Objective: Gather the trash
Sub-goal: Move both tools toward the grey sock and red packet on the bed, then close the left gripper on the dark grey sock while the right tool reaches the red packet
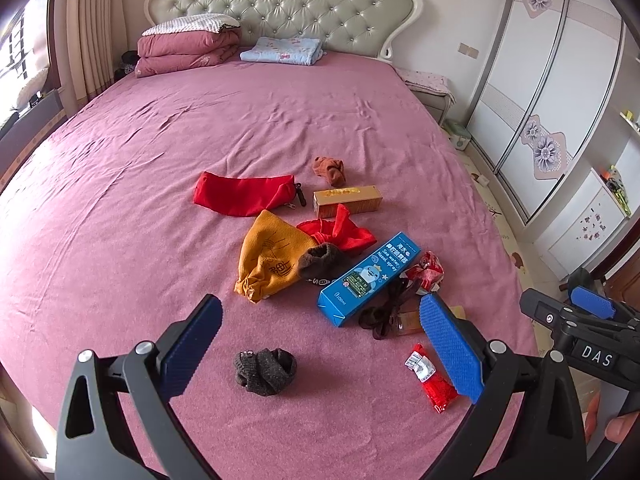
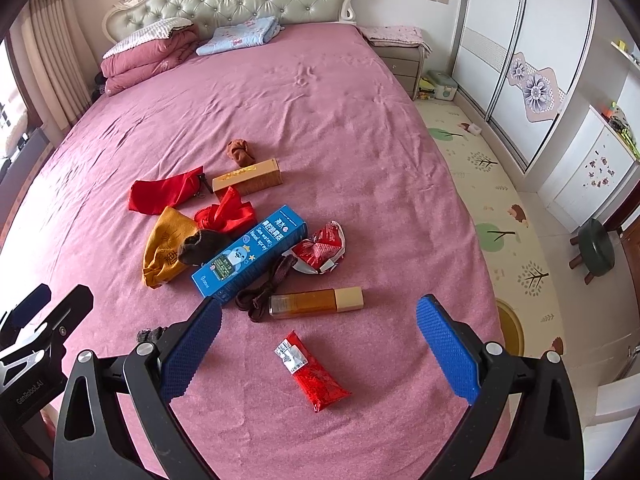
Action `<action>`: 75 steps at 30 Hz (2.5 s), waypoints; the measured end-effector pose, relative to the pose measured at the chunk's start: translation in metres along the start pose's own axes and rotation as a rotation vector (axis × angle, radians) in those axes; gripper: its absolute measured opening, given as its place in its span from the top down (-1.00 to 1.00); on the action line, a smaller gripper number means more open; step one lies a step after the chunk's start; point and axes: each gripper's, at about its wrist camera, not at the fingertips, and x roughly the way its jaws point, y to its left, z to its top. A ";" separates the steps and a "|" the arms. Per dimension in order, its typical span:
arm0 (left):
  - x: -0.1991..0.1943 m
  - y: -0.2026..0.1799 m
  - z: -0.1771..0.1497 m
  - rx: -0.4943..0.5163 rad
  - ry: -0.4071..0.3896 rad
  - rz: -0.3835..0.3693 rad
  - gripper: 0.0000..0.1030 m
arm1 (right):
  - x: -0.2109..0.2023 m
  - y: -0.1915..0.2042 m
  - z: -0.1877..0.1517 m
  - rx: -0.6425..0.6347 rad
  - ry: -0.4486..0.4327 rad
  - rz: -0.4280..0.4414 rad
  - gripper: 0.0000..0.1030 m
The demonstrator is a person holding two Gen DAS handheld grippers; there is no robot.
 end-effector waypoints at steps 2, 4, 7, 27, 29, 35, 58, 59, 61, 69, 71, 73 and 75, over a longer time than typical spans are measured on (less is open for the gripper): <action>-0.003 0.001 0.000 -0.006 -0.005 0.000 -0.92 | -0.001 -0.002 0.000 0.011 0.001 0.012 -0.83; -0.006 0.000 0.000 -0.002 -0.015 0.009 -0.92 | -0.003 -0.002 0.000 0.013 -0.012 0.016 -0.83; -0.006 -0.003 0.000 0.011 -0.006 0.010 -0.92 | -0.007 -0.002 0.000 0.008 -0.032 0.019 -0.83; -0.001 -0.019 -0.013 0.040 0.058 -0.005 -0.92 | -0.009 -0.011 -0.006 0.017 -0.040 0.050 -0.83; -0.001 -0.019 -0.012 0.037 0.063 -0.007 -0.92 | -0.009 -0.010 -0.007 0.018 -0.039 0.051 -0.83; 0.001 -0.017 -0.011 0.031 0.062 -0.007 -0.92 | -0.009 -0.010 -0.006 0.026 -0.040 0.060 -0.83; 0.024 0.002 -0.022 0.034 0.168 0.020 -0.92 | 0.019 -0.004 -0.020 0.032 0.027 0.087 -0.83; 0.027 0.005 -0.023 0.028 0.181 0.020 -0.92 | 0.022 -0.005 -0.022 0.034 0.036 0.086 -0.83; 0.033 0.008 -0.026 0.026 0.197 0.020 -0.92 | 0.029 -0.005 -0.027 0.033 0.054 0.085 -0.83; 0.071 0.023 -0.040 0.028 0.312 0.022 -0.92 | 0.056 -0.006 -0.040 0.057 0.108 0.091 -0.83; 0.085 0.028 -0.045 0.020 0.352 0.034 -0.91 | 0.064 -0.002 -0.043 0.047 0.125 0.092 -0.83; 0.099 0.033 -0.049 0.028 0.383 0.049 -0.91 | 0.073 0.002 -0.047 0.028 0.141 0.093 -0.83; 0.114 0.036 -0.054 0.047 0.414 0.060 -0.84 | 0.082 0.005 -0.051 0.015 0.154 0.088 -0.83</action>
